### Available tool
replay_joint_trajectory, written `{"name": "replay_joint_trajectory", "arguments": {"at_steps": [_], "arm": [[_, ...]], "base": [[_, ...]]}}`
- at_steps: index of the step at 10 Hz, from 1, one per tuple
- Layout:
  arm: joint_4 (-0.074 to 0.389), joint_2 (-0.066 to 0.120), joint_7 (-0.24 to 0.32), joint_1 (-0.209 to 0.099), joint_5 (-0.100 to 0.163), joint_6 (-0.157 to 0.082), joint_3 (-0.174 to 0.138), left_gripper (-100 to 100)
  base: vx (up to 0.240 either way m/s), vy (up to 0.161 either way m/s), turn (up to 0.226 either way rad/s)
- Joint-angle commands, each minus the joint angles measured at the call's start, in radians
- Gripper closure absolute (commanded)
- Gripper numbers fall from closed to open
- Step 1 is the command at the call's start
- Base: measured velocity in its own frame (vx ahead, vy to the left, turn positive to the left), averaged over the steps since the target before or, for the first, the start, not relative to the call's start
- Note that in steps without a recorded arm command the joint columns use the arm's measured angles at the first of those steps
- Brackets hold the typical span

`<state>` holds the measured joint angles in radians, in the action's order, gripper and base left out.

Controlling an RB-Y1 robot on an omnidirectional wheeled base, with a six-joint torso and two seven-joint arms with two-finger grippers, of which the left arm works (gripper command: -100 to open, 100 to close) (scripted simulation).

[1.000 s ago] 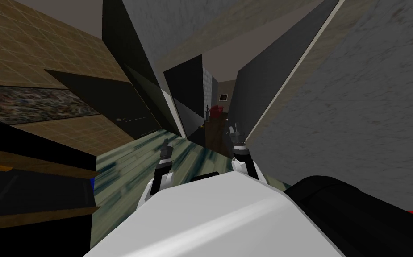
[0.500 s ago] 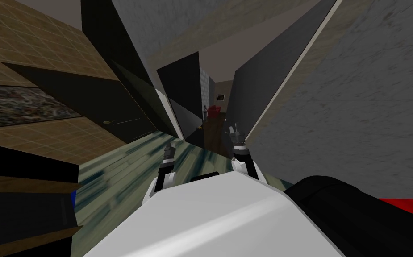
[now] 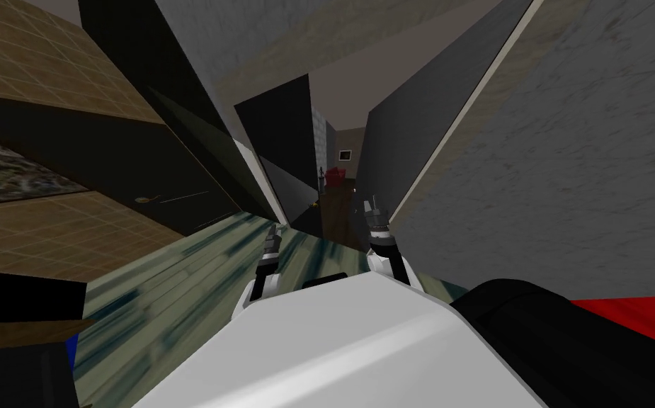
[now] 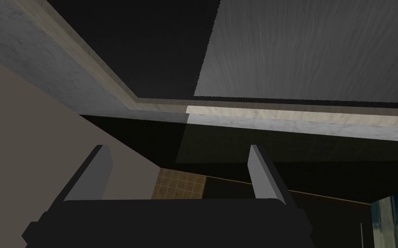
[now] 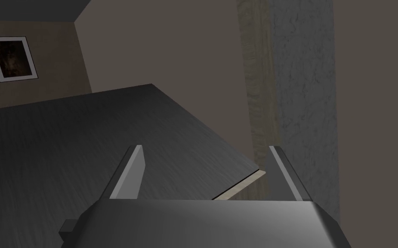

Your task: Push the door open

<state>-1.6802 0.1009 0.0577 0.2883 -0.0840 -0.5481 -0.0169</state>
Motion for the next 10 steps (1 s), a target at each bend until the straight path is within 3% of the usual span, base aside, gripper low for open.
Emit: {"name": "replay_joint_trajectory", "arguments": {"at_steps": [1, 10], "arm": [[0.034, 0.002, 0.010, -0.006, -0.006, -0.010, 0.004, -100], [0.261, 0.014, 0.067, -0.077, -0.036, -0.075, 0.017, -100]], "base": [[0.094, 0.039, -0.114], [0.094, 0.030, -0.111]]}}
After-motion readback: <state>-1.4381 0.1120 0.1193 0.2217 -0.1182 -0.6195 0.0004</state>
